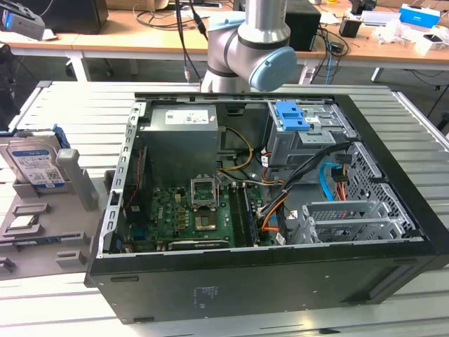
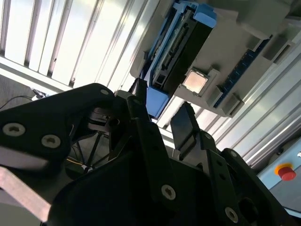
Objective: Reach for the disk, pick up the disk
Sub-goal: 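Pick up the disk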
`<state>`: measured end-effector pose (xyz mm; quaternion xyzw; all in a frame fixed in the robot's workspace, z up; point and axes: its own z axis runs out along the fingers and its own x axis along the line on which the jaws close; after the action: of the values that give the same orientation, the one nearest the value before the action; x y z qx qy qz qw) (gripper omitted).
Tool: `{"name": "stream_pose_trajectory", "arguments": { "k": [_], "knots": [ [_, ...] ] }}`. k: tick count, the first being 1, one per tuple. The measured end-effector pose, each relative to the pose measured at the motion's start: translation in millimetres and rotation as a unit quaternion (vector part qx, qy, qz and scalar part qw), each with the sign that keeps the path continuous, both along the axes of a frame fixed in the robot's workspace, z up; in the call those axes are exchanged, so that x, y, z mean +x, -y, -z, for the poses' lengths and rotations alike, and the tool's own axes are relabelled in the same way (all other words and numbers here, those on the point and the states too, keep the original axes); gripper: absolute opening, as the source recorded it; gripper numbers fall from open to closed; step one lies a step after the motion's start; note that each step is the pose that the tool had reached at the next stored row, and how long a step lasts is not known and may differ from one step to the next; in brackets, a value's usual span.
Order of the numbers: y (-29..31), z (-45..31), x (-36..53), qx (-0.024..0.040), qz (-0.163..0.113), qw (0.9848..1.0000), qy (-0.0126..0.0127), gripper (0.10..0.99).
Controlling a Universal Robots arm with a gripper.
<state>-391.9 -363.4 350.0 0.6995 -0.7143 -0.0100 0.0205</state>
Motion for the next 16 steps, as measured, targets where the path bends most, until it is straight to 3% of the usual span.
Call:
{"name": "stream_pose_trajectory", "arguments": {
  "k": [16],
  "knots": [
    [0.0, 12.8, 0.0, 0.0000, 0.000, 1.0000, 0.0000, 0.482]
  ]
}}
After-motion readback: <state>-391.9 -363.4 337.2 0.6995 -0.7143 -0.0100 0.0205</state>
